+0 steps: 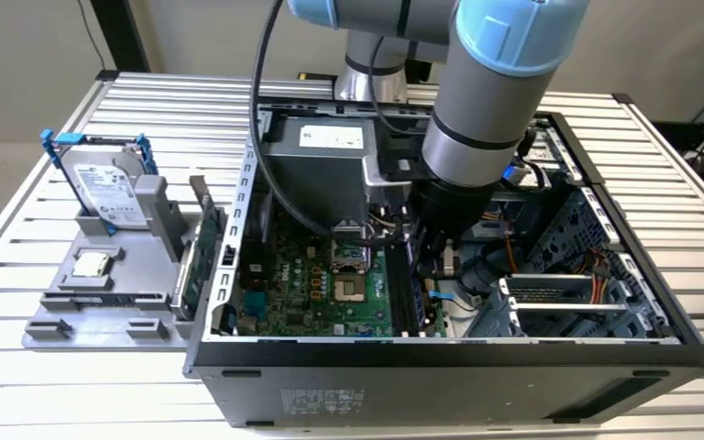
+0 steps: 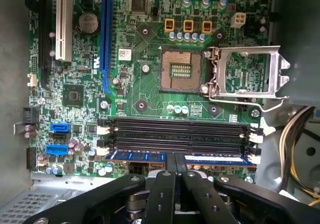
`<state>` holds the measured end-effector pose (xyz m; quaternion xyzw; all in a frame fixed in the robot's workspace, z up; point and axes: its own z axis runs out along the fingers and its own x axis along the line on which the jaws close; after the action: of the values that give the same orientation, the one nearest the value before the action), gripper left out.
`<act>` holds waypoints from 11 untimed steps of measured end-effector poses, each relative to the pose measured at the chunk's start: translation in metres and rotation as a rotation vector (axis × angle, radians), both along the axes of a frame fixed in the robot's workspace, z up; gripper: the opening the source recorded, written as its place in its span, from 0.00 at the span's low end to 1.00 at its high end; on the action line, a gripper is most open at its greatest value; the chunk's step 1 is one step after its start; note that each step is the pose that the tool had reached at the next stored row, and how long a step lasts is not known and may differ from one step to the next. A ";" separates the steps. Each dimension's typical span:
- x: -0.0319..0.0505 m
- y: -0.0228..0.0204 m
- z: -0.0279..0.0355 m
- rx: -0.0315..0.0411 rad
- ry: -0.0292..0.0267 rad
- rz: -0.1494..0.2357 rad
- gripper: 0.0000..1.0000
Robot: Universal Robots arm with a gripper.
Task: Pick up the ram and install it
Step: 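Press down the ram until it locks into place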
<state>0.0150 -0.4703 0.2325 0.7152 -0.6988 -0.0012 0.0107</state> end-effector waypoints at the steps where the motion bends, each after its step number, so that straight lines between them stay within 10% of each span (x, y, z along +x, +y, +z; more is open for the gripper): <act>1: 0.0000 0.0000 -0.0019 0.0000 -0.0001 0.000 0.00; 11: 0.0001 0.0002 -0.0151 -0.0031 0.0007 0.000 0.00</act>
<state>0.0151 -0.4701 0.2174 0.7152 -0.6988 -0.0003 0.0121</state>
